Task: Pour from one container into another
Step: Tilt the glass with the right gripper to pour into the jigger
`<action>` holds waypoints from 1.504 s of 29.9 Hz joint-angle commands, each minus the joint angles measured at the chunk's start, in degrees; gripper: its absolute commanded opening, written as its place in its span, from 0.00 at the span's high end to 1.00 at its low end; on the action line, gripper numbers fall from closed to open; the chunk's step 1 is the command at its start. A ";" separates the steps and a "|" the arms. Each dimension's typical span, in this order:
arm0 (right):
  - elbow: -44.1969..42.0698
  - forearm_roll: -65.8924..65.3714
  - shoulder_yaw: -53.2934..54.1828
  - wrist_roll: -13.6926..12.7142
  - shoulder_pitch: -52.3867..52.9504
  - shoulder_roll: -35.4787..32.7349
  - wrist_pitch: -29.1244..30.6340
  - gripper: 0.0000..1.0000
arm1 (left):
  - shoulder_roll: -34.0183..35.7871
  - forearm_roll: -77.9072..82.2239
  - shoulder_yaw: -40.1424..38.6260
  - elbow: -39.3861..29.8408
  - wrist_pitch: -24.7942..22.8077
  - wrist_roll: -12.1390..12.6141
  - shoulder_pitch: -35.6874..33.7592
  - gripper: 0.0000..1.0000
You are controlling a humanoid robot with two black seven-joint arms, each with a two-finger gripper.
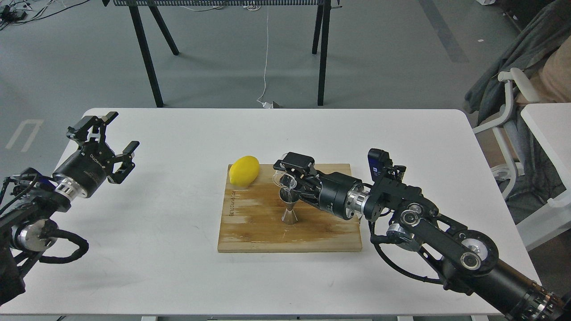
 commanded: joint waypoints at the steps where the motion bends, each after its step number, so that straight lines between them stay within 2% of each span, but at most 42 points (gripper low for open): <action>1: -0.04 -1.07 -0.22 0.22 0.35 -0.02 -0.04 0.58 | -0.17 0.00 0.08 0.16 0.00 0.00 0.00 0.13; 26: -0.21 -9.25 -2.06 0.75 1.58 -0.37 -0.31 0.59 | -0.17 0.00 0.08 0.16 0.00 0.00 -0.09 0.13; 45: -0.22 -11.89 -6.46 1.45 3.52 -0.72 -3.47 0.59 | -0.17 0.00 0.08 0.16 0.00 0.00 0.09 0.13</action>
